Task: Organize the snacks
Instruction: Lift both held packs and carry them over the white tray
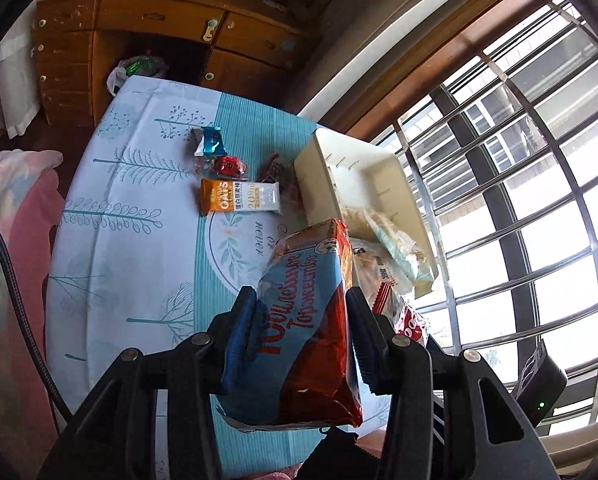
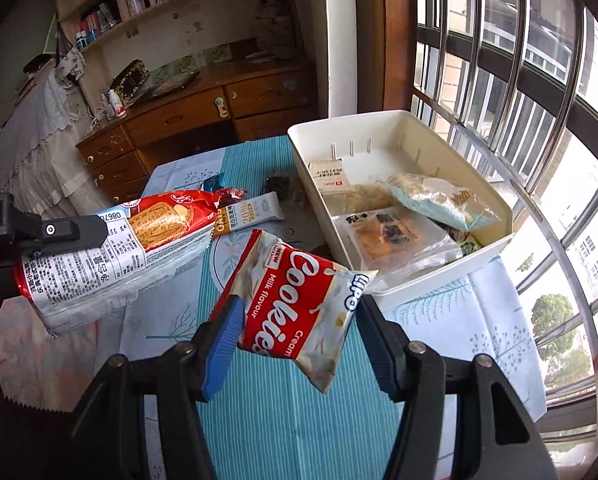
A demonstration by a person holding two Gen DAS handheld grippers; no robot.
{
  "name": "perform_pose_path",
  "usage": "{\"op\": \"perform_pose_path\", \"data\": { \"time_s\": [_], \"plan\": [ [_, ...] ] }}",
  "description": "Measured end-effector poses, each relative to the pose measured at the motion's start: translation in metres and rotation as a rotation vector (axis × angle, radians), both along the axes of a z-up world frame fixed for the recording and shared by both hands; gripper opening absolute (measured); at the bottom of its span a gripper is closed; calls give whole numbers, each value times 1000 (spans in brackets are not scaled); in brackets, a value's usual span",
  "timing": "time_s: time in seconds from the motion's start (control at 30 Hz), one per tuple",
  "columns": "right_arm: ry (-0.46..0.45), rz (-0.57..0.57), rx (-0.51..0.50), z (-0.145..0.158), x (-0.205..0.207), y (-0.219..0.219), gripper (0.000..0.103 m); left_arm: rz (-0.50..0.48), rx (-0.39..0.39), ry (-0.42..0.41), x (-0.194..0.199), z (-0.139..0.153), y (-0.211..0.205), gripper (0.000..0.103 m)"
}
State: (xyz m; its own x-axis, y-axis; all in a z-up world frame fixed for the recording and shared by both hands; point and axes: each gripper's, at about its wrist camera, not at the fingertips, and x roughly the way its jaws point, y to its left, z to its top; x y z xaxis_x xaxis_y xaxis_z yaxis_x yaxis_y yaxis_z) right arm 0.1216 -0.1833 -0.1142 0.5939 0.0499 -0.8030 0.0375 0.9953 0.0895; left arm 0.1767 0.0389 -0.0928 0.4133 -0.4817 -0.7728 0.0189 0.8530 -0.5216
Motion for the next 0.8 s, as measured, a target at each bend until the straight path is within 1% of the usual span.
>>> {"op": "perform_pose_path", "data": {
  "time_s": [0.27,0.6,0.7,0.73,0.77,0.8],
  "plan": [
    [-40,59,-30,18,15,-42,59,50,-51,-53,8,17,-39,43],
    [-57,137,-86,24,42,-96,59,99,-78,-115,38,18,-93,41],
    [-60,162,-105,22,50,-112,59,115,-89,-132,50,15,-108,31],
    [-59,175,-113,21,53,-116,59,115,-102,-142,54,15,-113,18],
    [-59,190,-118,20,56,-121,59,103,-136,-159,58,15,-117,8],
    [-58,208,-124,18,59,-125,59,97,-158,-171,61,16,-122,7]
  ]
}}
